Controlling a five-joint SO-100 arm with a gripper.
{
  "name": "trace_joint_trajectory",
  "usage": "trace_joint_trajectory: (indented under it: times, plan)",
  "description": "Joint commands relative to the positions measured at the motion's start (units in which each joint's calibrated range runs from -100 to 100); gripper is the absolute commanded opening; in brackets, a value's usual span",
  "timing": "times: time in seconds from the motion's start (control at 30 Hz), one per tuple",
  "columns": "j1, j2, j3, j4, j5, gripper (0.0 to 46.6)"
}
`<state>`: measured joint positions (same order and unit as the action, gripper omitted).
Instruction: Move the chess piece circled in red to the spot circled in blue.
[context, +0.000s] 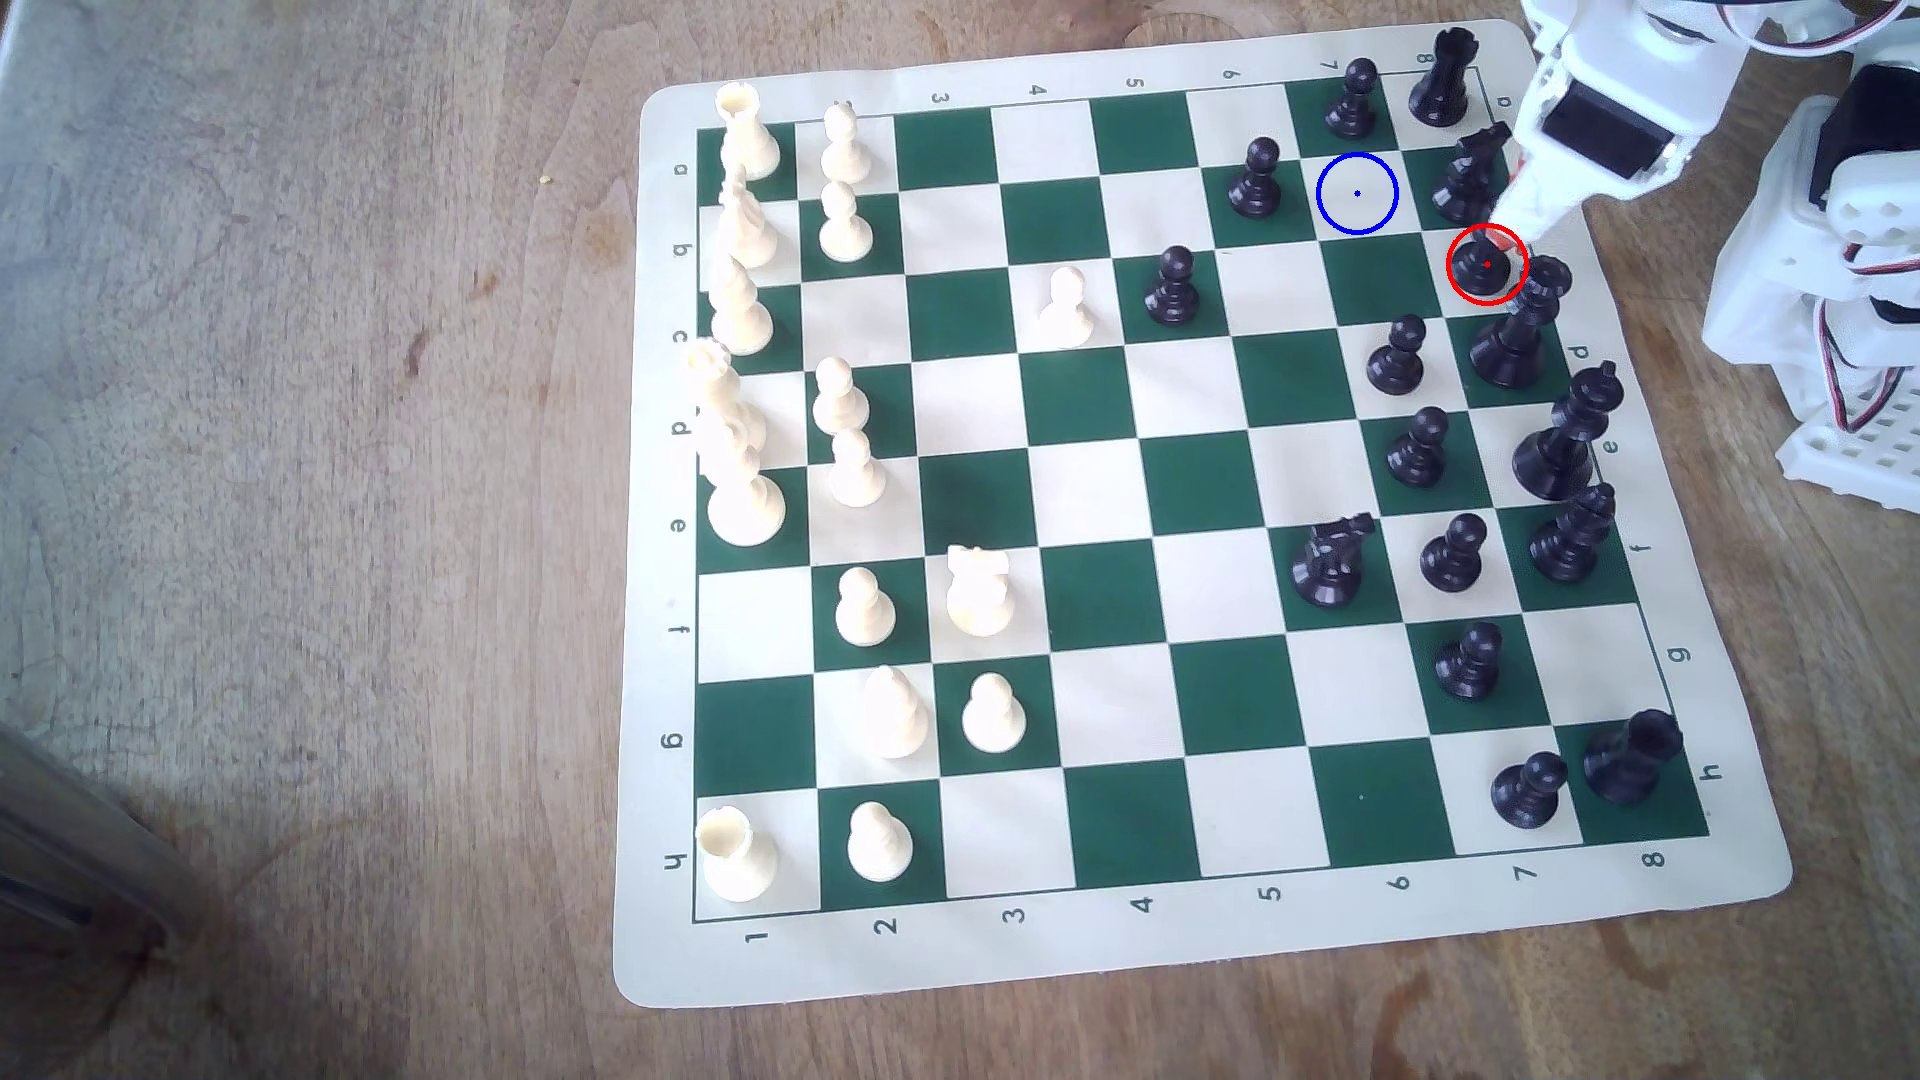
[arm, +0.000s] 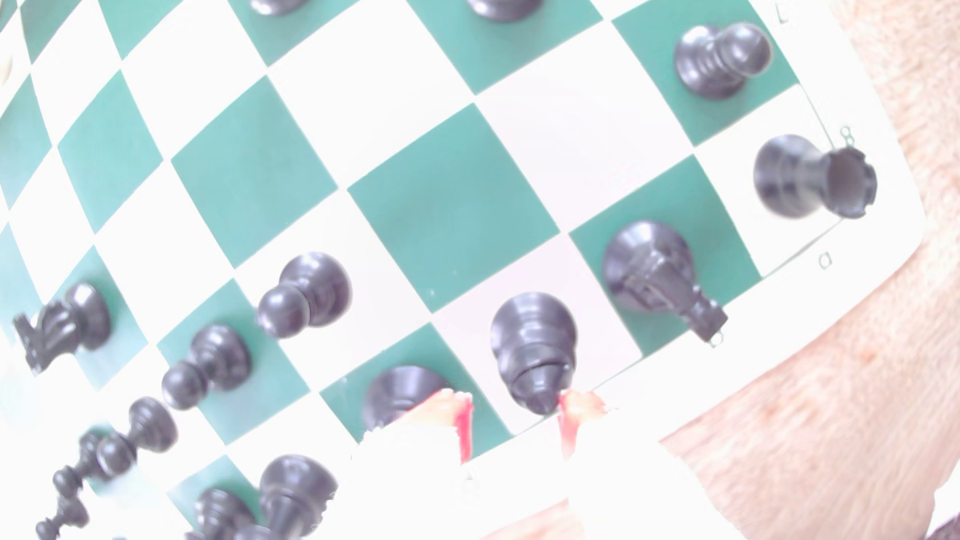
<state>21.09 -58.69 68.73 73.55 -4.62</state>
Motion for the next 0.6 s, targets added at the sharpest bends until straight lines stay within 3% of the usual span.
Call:
trace_joint_trajectory:
  times: [0.0, 0.3, 0.47, 0.57]
  plan:
    - [0.54, -1.32, 0.35, -1.39, 0.00, 9.7]
    - [0.85, -0.73, 3.98, -5.57, 0.20, 10.5]
    - [1.63, -1.24, 4.25, -5.98, 0.63, 13.5]
    - [1.63, -1.15, 4.34, -5.98, 0.93, 12.1]
